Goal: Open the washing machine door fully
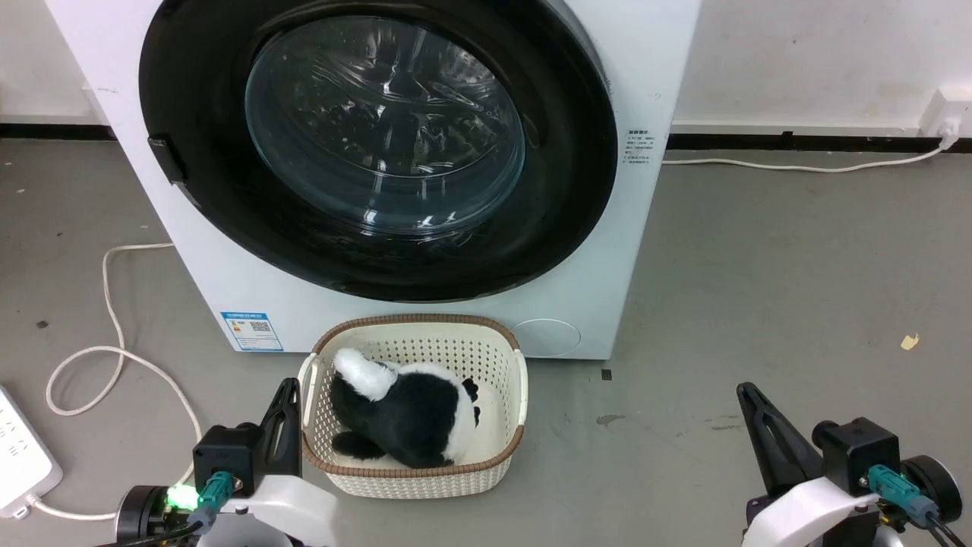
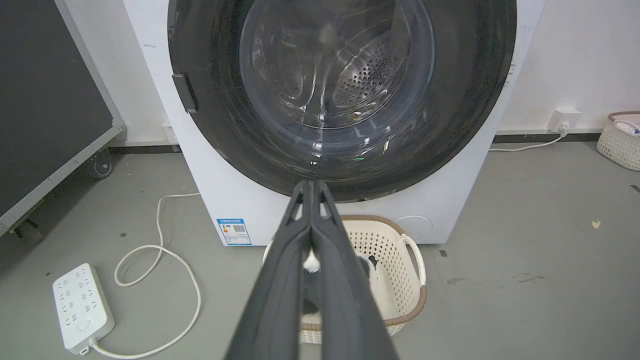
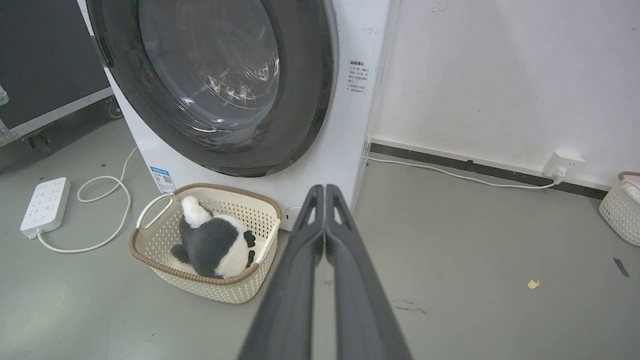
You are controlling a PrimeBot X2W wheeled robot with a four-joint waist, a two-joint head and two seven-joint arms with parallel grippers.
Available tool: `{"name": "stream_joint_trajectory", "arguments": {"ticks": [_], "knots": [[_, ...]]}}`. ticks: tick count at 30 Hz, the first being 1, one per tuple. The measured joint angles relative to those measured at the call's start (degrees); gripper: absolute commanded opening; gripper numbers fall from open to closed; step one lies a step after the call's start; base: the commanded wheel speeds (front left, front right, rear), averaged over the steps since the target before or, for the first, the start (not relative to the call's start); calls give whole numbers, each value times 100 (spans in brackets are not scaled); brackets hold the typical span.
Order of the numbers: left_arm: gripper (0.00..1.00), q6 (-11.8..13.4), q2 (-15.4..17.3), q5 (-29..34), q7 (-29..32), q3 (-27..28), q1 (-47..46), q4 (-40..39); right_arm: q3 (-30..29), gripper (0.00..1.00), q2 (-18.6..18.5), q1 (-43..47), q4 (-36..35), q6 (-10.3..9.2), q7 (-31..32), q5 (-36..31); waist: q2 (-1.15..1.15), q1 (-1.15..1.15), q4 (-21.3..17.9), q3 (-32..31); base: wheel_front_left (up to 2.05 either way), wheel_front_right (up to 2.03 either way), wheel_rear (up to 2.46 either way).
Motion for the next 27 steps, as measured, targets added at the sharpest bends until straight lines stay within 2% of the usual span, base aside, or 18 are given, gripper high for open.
{"name": "stream_joint_trajectory", "arguments": {"ticks": [10, 11, 27], "knots": [[0, 0, 0, 0, 0, 3, 0, 0, 1, 0, 0, 0, 0, 0, 0, 0, 0, 0, 0, 0, 0, 0, 0], [100, -1, 0, -3, 0, 1, 0, 2, 1, 100, 0, 1, 0, 0, 0, 2, 0, 0, 0, 0, 0, 0, 0], [100, 2, -1, -38, -105, -9, 0, 9, -31, 100, -1, 5, 1, 1, -94, 100, 0, 0, 5, 29, 0, 0, 0]]}}
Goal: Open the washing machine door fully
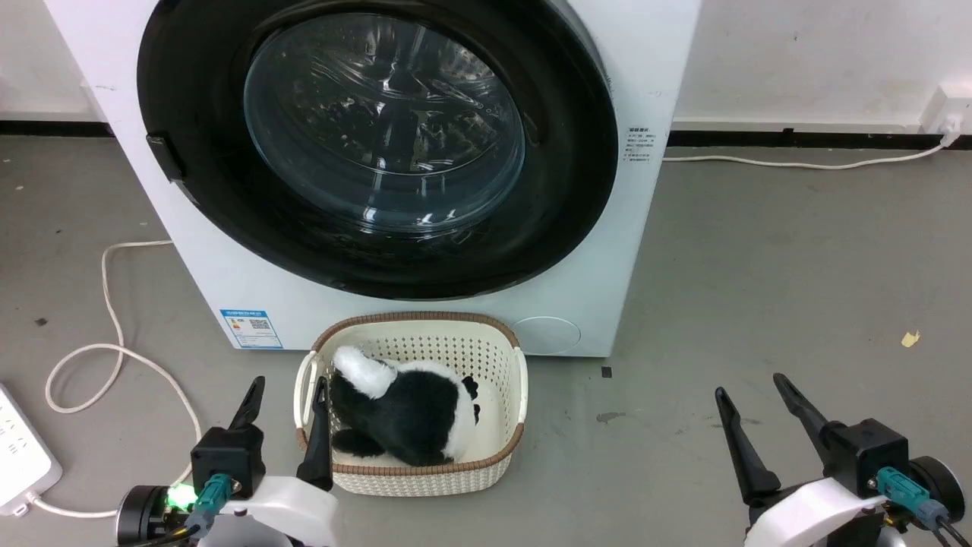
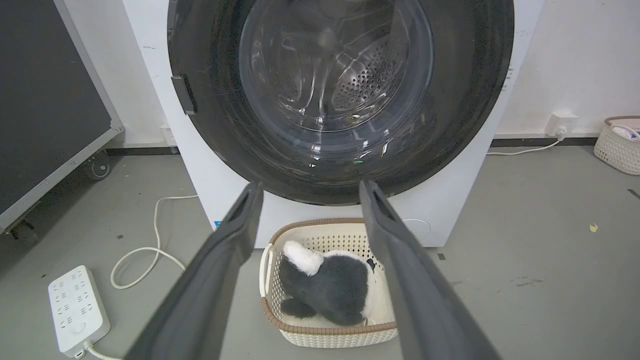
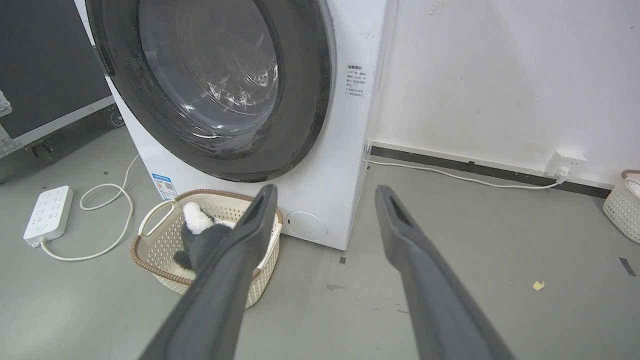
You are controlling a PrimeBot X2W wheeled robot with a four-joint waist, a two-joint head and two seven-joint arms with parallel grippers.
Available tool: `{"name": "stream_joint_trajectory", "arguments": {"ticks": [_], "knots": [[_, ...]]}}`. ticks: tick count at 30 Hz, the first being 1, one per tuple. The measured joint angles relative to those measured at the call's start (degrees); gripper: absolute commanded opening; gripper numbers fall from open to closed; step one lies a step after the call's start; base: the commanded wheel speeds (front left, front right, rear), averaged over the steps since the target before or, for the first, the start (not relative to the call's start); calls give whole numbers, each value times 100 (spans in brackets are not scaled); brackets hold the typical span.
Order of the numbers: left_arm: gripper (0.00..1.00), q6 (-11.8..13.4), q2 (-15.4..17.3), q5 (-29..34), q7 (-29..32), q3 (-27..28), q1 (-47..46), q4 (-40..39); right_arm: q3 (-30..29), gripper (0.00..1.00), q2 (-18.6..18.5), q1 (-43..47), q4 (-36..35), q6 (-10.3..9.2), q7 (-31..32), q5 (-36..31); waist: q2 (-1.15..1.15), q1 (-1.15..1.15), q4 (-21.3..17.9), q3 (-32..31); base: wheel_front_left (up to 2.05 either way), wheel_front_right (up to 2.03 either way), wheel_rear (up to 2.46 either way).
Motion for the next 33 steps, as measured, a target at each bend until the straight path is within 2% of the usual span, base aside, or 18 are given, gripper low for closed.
{"name": "stream_joint_trajectory", "arguments": {"ticks": [9, 16, 25, 26, 27, 33], "knots": [[100, 2, 0, -74, -105, -43, -15, -1, -29, 100, -8, -8, -11, 0, -116, 70, 0, 0, 45, 123, 0, 0, 0], [100, 16, 0, -89, -179, -63, -74, -12, -19, 100, -149, -219, -2, 0, -194, 237, 0, 0, 106, 292, 0, 0, 0], [100, 53, 0, -175, -286, -88, -181, -55, -3, 98, -358, -610, 20, 0, -238, 723, 0, 1, 212, 507, 0, 0, 0], [100, 53, 0, -186, -304, -92, -204, -65, -5, 26, -382, -664, 24, 0, -220, 797, 0, 1, 225, 529, 0, 0, 0], [100, 57, 0, -190, -311, -96, -234, -71, -5, 0, -410, -720, 31, 0, -208, 868, 0, 1, 239, 551, 0, 0, 0], [100, 68, 0, -250, -381, -109, -271, -88, -96, 0, -455, -1061, 101, -1, -105, 1352, 0, 1, 313, 657, 0, 0, 0]]}}
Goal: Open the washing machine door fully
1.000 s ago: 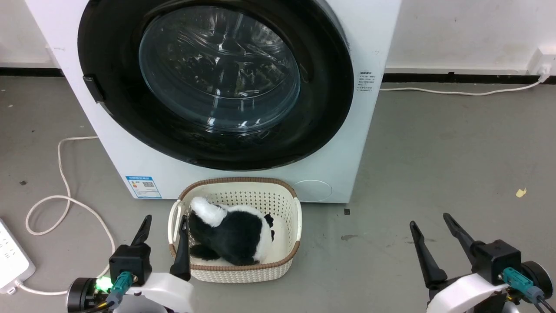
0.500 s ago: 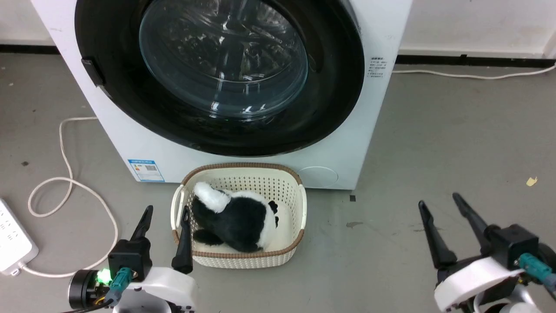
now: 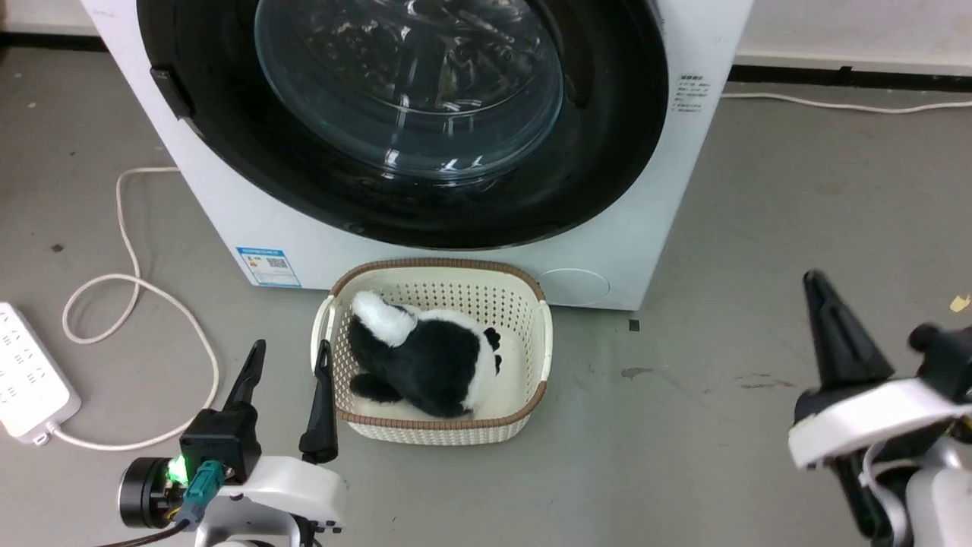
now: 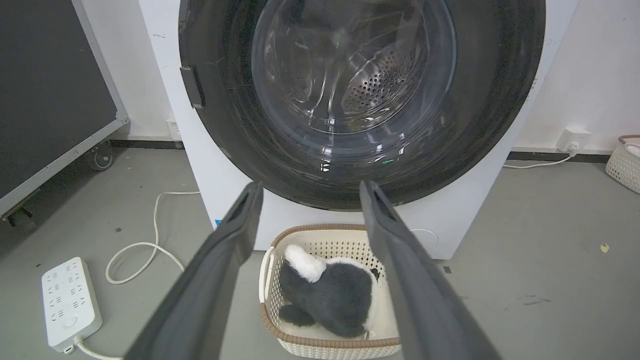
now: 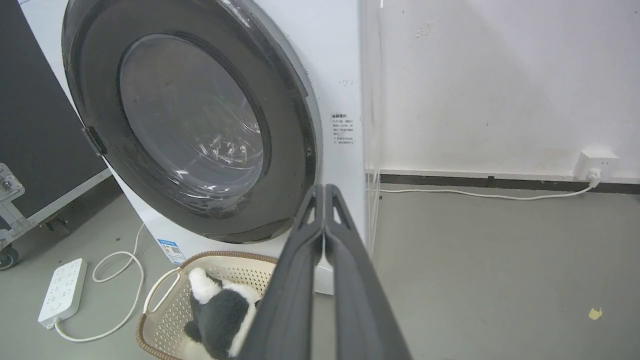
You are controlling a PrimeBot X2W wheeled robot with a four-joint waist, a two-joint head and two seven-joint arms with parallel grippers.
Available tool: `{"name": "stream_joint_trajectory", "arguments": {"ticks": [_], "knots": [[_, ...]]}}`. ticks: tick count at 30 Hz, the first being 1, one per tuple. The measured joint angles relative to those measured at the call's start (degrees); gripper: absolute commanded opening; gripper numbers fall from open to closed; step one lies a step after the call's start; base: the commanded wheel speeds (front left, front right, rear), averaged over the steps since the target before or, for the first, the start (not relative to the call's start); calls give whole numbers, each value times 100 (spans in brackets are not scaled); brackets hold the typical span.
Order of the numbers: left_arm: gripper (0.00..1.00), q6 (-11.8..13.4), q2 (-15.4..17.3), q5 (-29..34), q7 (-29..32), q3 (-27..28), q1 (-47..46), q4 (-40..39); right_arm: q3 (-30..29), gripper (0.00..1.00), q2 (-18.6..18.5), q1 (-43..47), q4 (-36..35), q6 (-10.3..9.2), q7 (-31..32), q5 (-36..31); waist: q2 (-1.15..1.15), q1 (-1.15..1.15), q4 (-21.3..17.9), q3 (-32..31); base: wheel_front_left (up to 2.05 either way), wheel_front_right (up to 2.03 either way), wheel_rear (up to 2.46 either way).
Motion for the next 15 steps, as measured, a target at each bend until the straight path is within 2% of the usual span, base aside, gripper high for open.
{"name": "stream_joint_trajectory", "arguments": {"ticks": [5, 15], "knots": [[100, 0, 0, -68, -57, -18, -33, -4, -169, 0, 32, -302, 113, 0, 214, 556, 0, 0, 60, 73, 0, 0, 0], [100, 0, 0, -160, -182, -38, -127, -44, -420, 0, 97, -960, 434, -1, 641, 1260, 0, 0, 174, 267, 0, 0, 0]]}}
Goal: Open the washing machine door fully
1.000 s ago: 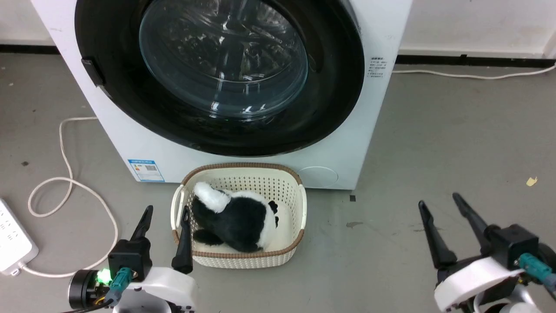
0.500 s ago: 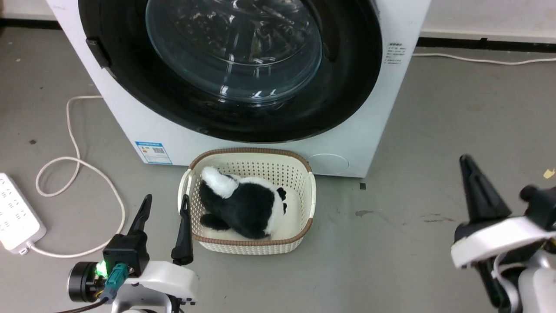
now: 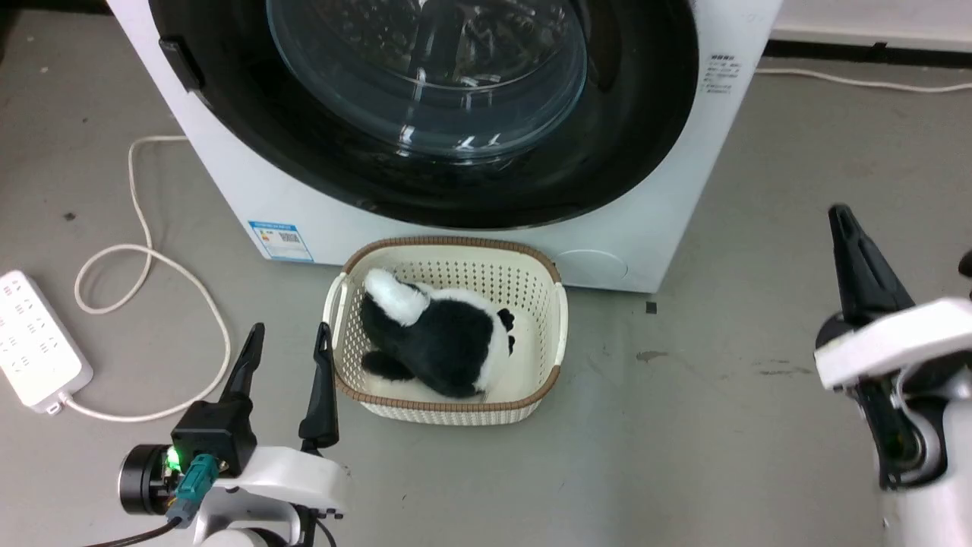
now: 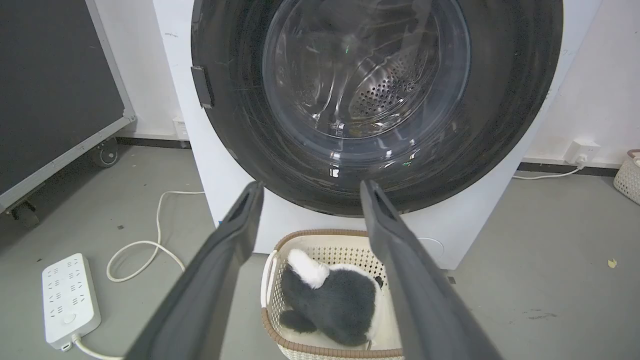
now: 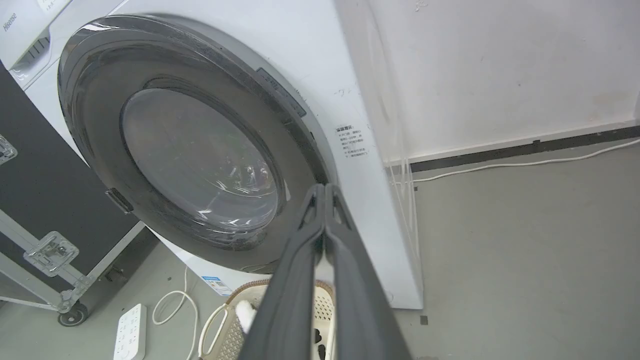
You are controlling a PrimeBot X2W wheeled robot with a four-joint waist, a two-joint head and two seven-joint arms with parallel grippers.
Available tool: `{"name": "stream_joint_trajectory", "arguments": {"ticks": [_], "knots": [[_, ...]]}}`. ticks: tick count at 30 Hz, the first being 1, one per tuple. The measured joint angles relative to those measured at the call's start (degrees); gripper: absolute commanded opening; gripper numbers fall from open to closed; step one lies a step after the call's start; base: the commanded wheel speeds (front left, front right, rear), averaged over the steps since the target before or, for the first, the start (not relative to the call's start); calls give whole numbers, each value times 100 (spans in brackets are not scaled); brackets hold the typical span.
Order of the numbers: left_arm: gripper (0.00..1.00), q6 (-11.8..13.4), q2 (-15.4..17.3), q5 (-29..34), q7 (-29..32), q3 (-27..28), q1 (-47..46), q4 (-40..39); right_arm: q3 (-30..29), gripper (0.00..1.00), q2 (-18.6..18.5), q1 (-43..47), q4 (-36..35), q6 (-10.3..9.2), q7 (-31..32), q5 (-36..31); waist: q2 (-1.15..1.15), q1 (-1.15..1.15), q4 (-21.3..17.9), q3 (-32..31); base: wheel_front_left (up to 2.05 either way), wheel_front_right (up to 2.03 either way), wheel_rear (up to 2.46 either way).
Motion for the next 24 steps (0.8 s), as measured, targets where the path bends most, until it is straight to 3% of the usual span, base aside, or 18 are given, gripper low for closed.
{"name": "stream_joint_trajectory", "arguments": {"ticks": [12, 24], "knots": [[100, 3, 0, -126, -143, -103, -232, -83, -424, 0, 165, -1088, 677, 0, 826, 771, 0, 0, 190, 400, 0, 0, 0], [100, 51, 0, -264, -289, -216, -349, -115, -1218, 0, 158, -2615, 1938, -2, 2002, 1202, 0, 0, 479, 828, 0, 0, 0]]}}
